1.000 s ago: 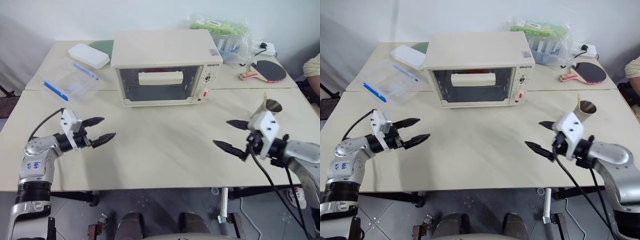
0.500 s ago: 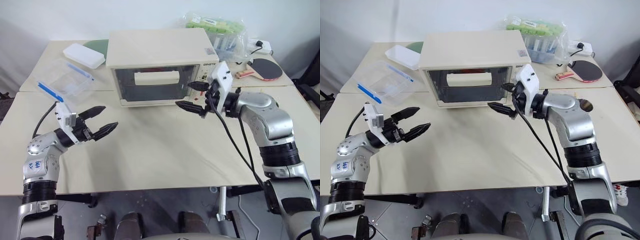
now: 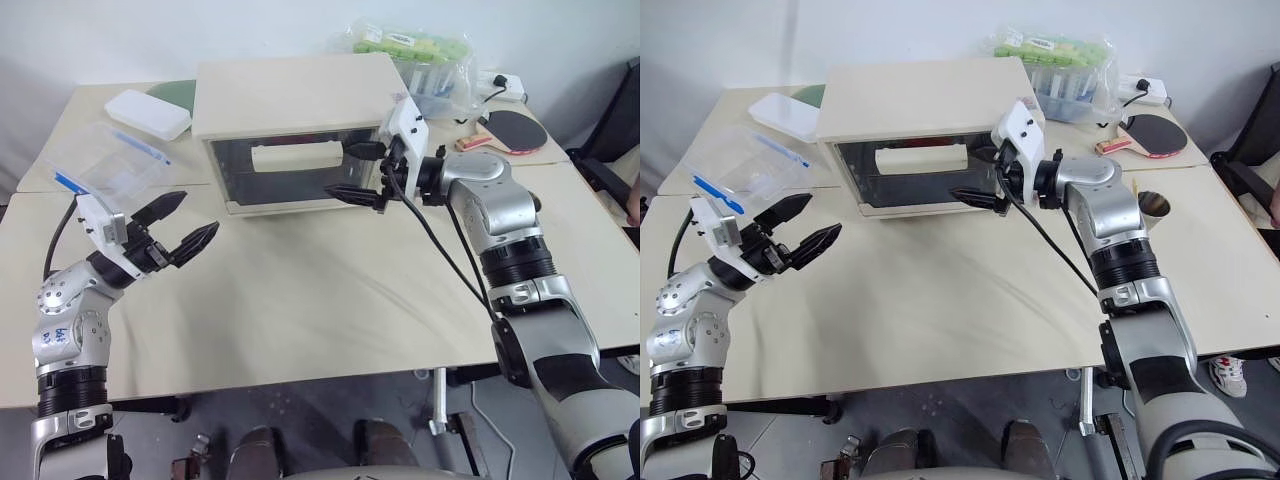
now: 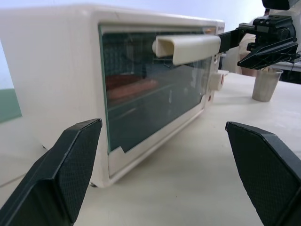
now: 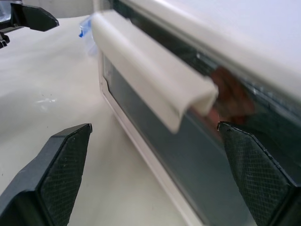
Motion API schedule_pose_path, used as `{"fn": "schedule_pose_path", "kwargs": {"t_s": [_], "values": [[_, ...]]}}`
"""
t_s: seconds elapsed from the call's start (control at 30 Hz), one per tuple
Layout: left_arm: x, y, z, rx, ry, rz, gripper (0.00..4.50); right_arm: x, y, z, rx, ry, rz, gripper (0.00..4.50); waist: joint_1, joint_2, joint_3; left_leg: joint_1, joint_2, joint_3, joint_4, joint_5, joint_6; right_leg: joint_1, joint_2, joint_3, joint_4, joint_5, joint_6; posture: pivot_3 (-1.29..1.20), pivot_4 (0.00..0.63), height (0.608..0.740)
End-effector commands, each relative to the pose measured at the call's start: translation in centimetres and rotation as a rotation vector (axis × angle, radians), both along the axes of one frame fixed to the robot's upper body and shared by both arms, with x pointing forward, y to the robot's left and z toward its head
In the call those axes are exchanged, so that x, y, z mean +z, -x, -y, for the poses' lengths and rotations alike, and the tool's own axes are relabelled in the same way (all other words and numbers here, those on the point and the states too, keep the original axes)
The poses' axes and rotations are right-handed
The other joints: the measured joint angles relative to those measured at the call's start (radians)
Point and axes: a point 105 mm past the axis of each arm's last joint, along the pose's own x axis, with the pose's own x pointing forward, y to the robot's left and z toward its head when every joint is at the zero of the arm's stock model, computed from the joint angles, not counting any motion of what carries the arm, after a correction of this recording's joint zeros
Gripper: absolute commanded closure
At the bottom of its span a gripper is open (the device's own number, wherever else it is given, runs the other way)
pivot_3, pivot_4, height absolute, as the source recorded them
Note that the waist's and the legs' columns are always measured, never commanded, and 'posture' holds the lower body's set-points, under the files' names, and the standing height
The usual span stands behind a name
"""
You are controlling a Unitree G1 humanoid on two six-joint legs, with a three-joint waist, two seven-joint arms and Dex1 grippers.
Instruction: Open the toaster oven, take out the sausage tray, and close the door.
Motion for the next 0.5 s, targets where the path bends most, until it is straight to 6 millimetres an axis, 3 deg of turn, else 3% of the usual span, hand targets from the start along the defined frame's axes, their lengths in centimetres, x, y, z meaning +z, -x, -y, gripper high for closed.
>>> {"fn": "schedule_pose_path", "kwargs": {"t_s": [0.03, 0.3, 0.47, 0.5], "values": [[1.5, 0.7, -0.5, 0.025, 0.008, 0.055, 0.00, 1.5, 1.0, -0.6, 0.068, 0.006, 0.051, 0.02, -0.002, 0.000, 0.000, 0.000, 0.000, 0.000, 0.000, 0.000, 0.000, 0.000, 0.000, -0.001, 0.000, 0.000, 0.000, 0.00, 0.150, 0.740], [2.1, 0.2, -1.0, 0.065, 0.020, 0.039, 0.00, 0.0, 2.7, -1.0, 0.144, 0.069, 0.027, 0.02, -0.010, 0.000, 0.000, 0.000, 0.000, 0.000, -0.001, 0.000, 0.000, 0.000, 0.000, -0.001, 0.000, 0.000, 0.000, 0.00, 0.150, 0.740], [3.6, -0.4, -2.0, 0.028, 0.049, 0.042, 0.00, -1.9, 3.7, -1.2, 0.156, 0.112, 0.014, 0.02, -0.009, 0.000, 0.000, 0.000, 0.000, 0.000, -0.001, 0.000, 0.000, -0.002, 0.000, -0.002, 0.001, 0.000, 0.000, 0.00, 0.150, 0.740], [3.8, -0.6, -2.2, 0.035, 0.049, 0.048, 0.19, -2.0, 3.7, -1.2, 0.155, 0.113, 0.012, 0.00, -0.009, 0.000, 0.000, 0.000, 0.000, 0.001, 0.000, 0.000, 0.000, -0.002, 0.000, -0.002, 0.001, 0.000, 0.000, 0.00, 0.150, 0.740]]}}
